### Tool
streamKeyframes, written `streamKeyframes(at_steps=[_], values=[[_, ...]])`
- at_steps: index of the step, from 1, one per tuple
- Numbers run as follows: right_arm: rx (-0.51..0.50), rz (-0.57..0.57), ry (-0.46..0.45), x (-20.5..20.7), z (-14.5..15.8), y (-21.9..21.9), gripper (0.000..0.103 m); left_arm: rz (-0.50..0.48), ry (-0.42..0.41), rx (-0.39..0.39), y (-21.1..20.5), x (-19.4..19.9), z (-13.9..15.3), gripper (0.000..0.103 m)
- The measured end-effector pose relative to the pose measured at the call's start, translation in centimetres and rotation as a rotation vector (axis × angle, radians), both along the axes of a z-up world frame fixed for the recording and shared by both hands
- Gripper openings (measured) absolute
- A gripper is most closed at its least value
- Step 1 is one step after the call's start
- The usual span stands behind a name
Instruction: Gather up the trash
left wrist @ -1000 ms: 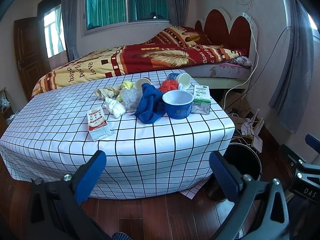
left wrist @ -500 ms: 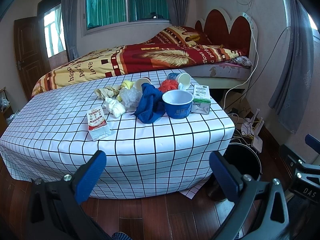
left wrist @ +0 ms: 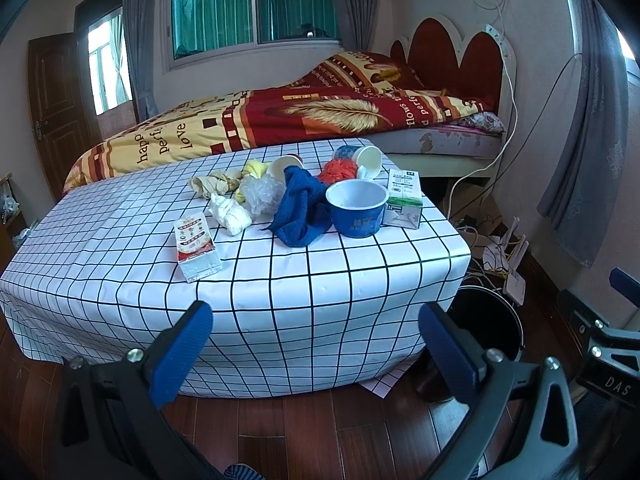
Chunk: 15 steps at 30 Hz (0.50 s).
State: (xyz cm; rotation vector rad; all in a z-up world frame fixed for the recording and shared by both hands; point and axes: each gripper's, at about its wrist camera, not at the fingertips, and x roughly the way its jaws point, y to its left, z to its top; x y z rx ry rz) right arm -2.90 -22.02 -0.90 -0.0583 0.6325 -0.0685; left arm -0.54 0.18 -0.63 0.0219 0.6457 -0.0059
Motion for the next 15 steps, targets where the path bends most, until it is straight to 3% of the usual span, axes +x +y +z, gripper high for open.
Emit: streamKeyframes(at_steps=[15], values=[[0.018, 0.007, 0.000, 0.23, -0.10, 0.05, 0.103, 0.013, 0.011, 0.011, 0.49, 0.54, -0.32, 0.103]])
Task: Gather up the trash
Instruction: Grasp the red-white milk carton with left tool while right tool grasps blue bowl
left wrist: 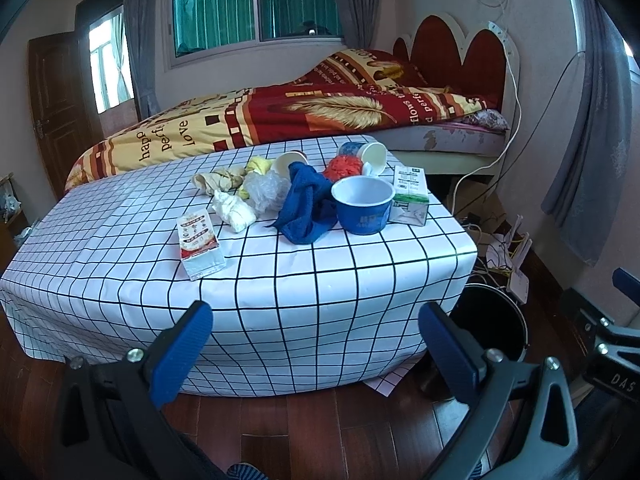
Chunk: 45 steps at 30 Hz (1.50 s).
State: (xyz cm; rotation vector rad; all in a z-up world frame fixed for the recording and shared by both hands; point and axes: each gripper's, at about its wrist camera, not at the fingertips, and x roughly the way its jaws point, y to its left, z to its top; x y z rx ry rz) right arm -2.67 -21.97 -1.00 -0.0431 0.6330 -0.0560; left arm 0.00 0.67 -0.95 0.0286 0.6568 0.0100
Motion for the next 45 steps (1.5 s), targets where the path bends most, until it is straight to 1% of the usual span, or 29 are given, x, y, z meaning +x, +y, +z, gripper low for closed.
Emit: streamKeyframes(at_steps=[4, 7, 10, 12, 14, 18, 21, 22, 24, 27, 29, 31, 32, 37, 41, 43, 45], values=[[-0.014, 0.031, -0.010, 0.6, -0.2, 0.6, 0.103, 0.036, -0.001, 0.019, 1.1, 0.7, -0.4, 0.103], [-0.043, 0.066, 0.012, 1.9, -1.2, 1.6, 0.103, 0.058, 0.008, -0.006, 2.8, 1.7, -0.8, 0.103], [-0.058, 0.116, 0.043, 3.4, -2.3, 2.9, 0.103, 0.113, 0.014, -0.025, 5.0, 2.6, -1.6, 0.103], [-0.046, 0.139, 0.084, 4.5, -2.7, 3.7, 0.103, 0.130, 0.028, -0.036, 6.3, 3.4, -2.2, 0.103], [-0.010, 0.165, 0.096, 5.4, -3.0, 4.4, 0.103, 0.159, 0.041, -0.021, 7.4, 4.2, -3.0, 0.103], [-0.007, 0.220, 0.076, 7.5, -3.3, 6.7, 0.103, 0.209, 0.057, -0.007, 8.7, 5.5, -4.0, 0.103], [0.003, 0.258, 0.044, 9.1, -3.2, 8.3, 0.103, 0.220, 0.070, -0.015, 9.5, 6.8, -4.6, 0.103], [0.006, 0.270, 0.035, 9.9, -3.3, 8.9, 0.103, 0.235, 0.065, -0.006, 9.7, 7.2, -4.7, 0.103], [0.019, 0.290, 0.021, 11.4, -3.5, 10.0, 0.103, 0.251, 0.053, -0.012, 10.2, 7.9, -4.8, 0.103], [0.027, 0.308, 0.014, 13.6, -3.9, 11.4, 0.103, 0.265, 0.047, -0.016, 10.8, 9.1, -5.1, 0.099], [0.032, 0.319, 0.022, 15.0, -4.4, 12.1, 0.099, 0.271, 0.047, -0.017, 11.1, 10.0, -5.4, 0.096], [0.028, 0.323, 0.034, 16.3, -4.9, 12.8, 0.090, 0.281, 0.055, -0.017, 11.5, 10.9, -5.8, 0.093], [0.024, 0.322, 0.044, 17.0, -5.2, 13.1, 0.089, 0.283, 0.061, -0.024, 11.7, 11.3, -6.1, 0.092], [0.026, 0.318, 0.072, 19.7, -6.5, 14.0, 0.089, 0.287, 0.080, -0.041, 12.5, 13.2, -7.0, 0.084], [0.021, 0.306, 0.084, 21.4, -7.0, 14.4, 0.089, 0.284, 0.084, -0.045, 12.7, 14.1, -7.4, 0.082], [0.027, 0.302, 0.087, 22.0, -7.1, 14.6, 0.088, 0.276, 0.088, -0.051, 12.9, 14.4, -7.4, 0.076], [0.027, 0.291, 0.085, 22.5, -7.1, 14.8, 0.088, 0.271, 0.090, -0.051, 13.0, 14.7, -7.5, 0.074]])
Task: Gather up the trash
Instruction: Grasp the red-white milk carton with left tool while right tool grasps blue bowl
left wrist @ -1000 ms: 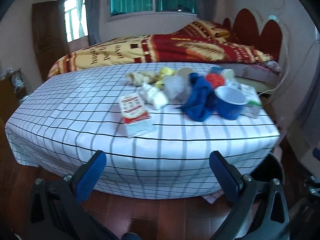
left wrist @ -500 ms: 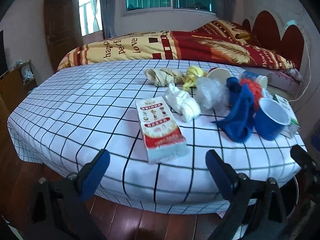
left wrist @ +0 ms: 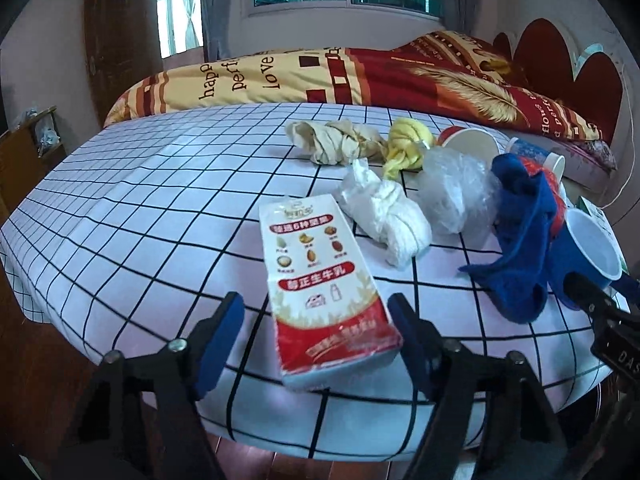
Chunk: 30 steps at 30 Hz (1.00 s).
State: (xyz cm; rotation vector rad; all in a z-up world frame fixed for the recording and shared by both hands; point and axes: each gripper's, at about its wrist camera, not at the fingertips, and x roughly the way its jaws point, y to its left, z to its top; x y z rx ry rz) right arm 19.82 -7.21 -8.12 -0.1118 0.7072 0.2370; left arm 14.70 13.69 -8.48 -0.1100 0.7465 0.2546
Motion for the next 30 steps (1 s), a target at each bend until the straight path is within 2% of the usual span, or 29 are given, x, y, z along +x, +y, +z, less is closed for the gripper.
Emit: streamKeyframes(at_steps=[5, 7, 10, 15, 22, 30], values=[[-0.005, -0.016, 0.003, 1.1, -0.1, 0.4, 0.087, -0.002, 0.004, -0.006, 0.2, 0.5, -0.2, 0.067], [-0.003, -0.017, 0.004, 1.4, -0.2, 0.5, 0.079, -0.005, 0.007, -0.012, 0.4, 0.6, -0.3, 0.059], [0.017, -0.002, 0.002, 1.4, 0.0, 0.4, 0.078, -0.017, -0.007, -0.023, 0.7, 0.4, -0.2, 0.053], [0.034, 0.024, -0.027, -0.1, 0.3, 0.4, 0.078, -0.034, -0.066, 0.000, 0.5, -0.9, 1.2, 0.052], [0.056, 0.037, -0.059, -2.6, 1.5, -0.3, 0.078, -0.079, -0.081, 0.015, -1.1, -2.3, 2.6, 0.052], [0.073, -0.016, -0.113, -6.4, 3.7, -4.5, 0.078, -0.187, -0.100, 0.026, -4.9, -3.4, 3.9, 0.052]])
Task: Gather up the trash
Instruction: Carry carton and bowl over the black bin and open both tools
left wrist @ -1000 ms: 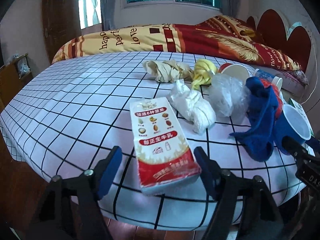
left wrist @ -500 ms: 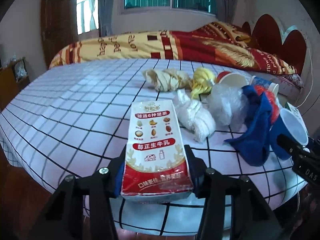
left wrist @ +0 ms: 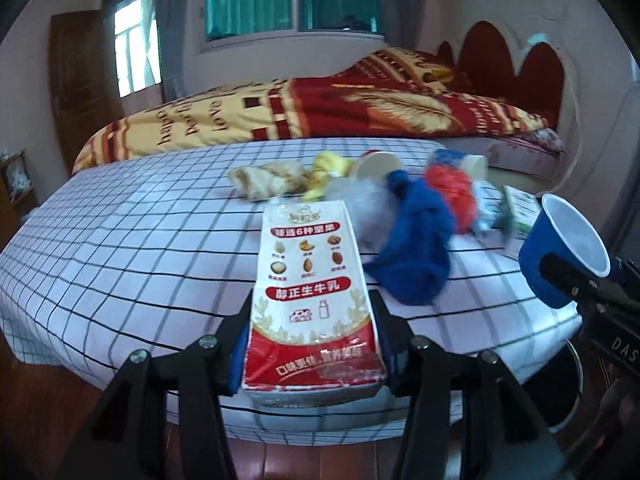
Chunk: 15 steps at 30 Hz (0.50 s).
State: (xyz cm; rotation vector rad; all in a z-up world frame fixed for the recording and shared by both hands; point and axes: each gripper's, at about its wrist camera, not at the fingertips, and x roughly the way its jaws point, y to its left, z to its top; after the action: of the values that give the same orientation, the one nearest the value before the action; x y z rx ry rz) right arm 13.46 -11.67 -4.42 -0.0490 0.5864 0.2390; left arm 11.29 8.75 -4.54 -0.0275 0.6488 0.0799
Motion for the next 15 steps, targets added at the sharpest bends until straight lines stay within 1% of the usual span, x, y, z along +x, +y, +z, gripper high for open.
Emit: streamKeyframes(at_steps=[8, 15], values=[[0.000, -0.119, -0.018, -2.8, 1.0, -6.3, 0.078, -0.125, -0.011, -0.012, -5.0, -0.7, 0.5, 0.052], [-0.008, -0.230, -0.018, -5.0, 0.8, -11.8, 0.078, -0.270, -0.009, -0.017, -10.5, -1.4, 0.6, 0.052]])
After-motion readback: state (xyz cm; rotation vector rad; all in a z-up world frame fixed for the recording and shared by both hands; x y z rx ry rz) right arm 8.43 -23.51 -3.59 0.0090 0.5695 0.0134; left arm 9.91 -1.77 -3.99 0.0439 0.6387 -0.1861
